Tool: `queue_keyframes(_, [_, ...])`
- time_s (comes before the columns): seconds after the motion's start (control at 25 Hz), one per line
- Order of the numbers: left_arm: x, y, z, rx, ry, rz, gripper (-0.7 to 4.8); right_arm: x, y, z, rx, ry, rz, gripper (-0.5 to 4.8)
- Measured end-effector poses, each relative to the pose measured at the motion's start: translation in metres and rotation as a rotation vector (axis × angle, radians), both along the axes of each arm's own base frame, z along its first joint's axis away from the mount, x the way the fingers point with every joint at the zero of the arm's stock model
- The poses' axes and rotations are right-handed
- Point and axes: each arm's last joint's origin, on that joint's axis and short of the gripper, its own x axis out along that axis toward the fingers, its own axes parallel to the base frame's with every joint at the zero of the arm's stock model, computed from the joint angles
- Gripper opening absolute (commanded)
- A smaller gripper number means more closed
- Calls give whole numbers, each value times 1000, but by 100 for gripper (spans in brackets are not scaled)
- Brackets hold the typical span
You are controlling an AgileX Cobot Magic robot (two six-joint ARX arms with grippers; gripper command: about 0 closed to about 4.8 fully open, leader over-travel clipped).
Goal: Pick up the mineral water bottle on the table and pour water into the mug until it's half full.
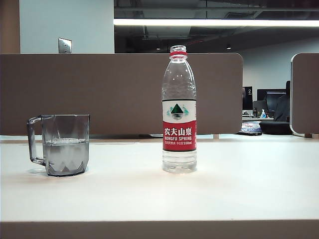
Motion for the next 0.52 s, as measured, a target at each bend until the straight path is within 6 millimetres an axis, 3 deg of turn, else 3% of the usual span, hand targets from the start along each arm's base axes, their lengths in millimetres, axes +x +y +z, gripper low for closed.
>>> queue_keyframes(0.52, [0, 0, 0, 0, 0, 0, -5, 2, -12, -21, 34, 68, -289, -6])
